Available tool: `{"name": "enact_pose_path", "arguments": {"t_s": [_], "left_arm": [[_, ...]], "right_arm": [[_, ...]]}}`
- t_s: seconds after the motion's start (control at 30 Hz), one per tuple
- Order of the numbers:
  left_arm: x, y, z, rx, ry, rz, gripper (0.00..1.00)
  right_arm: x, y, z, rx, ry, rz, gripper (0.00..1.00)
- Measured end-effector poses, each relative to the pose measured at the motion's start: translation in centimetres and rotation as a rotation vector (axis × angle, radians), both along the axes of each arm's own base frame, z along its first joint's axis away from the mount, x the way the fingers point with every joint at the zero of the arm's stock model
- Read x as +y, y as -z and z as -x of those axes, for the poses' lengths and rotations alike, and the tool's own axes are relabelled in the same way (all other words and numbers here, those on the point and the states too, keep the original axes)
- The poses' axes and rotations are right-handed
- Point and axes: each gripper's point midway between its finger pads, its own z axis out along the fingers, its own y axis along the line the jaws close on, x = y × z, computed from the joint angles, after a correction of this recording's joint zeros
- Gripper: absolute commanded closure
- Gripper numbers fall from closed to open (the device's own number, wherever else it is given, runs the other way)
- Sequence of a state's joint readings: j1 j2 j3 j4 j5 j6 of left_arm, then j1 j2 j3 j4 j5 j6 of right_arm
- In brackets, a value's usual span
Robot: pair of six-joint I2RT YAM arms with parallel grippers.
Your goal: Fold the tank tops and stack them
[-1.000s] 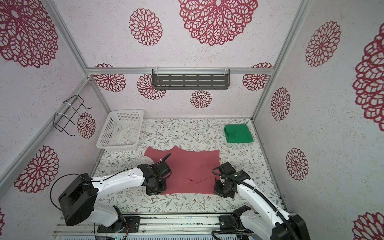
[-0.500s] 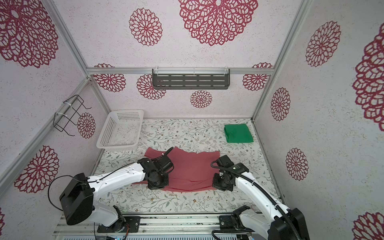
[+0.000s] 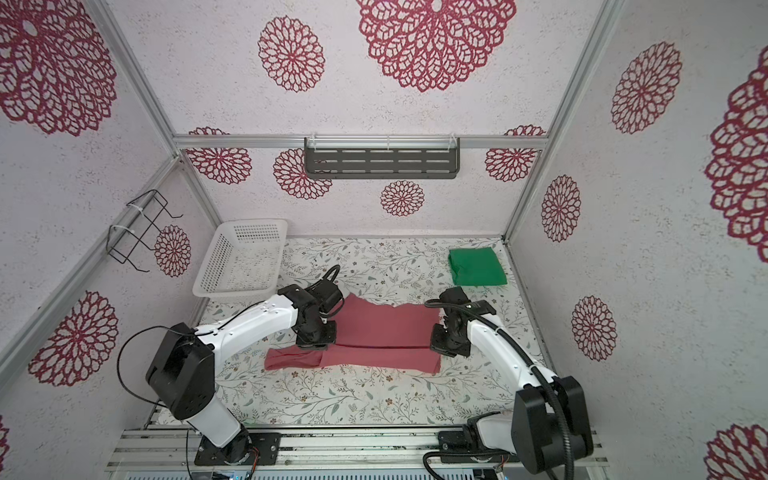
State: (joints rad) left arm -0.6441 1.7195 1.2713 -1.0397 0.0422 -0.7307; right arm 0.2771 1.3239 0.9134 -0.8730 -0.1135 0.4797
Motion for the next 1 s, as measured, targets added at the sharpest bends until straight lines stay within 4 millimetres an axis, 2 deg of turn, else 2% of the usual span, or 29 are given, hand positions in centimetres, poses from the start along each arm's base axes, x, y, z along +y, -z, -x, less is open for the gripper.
{"name": "enact_pose_path", "arguments": {"t_s": [0.27, 0.47, 0.53, 0.6, 0.7, 0.87, 1.0], "left_arm": [[0.2, 2.6, -3.7, 0.052, 0.036, -0.009, 0.88], [0.4, 4.1, -7.3, 0.065, 0.067, -0.008, 0.82], [0.7, 4.5, -7.9, 0.075, 0.077, -0.017, 0.80], [1.4, 4.6, -8.3, 0.082, 0.085, -0.033, 0.77], [2.3, 4.1, -8.8, 0.080, 0.093, -0.046, 0.58], [3.3, 3.3, -9.0, 0.077, 0.106, -0.068, 0.43], [4.7, 1.1, -7.2, 0.044, 0.093, -0.089, 0.41]], "right_arm": [[0.4, 2.9, -3.4, 0.029, -0.033, 0.004, 1.00], [0.4, 4.6, -6.2, 0.035, -0.047, 0.009, 1.00], [0.5, 4.9, -6.9, 0.035, -0.053, 0.011, 1.00], [0.5, 4.9, -7.6, 0.026, -0.059, 0.014, 1.00], [0.4, 4.1, -8.7, -0.005, -0.061, 0.020, 1.00], [0.1, 2.3, -10.6, -0.067, -0.074, 0.033, 0.77], [-0.4, 0.9, -10.3, -0.092, -0.083, 0.054, 0.70]]}}
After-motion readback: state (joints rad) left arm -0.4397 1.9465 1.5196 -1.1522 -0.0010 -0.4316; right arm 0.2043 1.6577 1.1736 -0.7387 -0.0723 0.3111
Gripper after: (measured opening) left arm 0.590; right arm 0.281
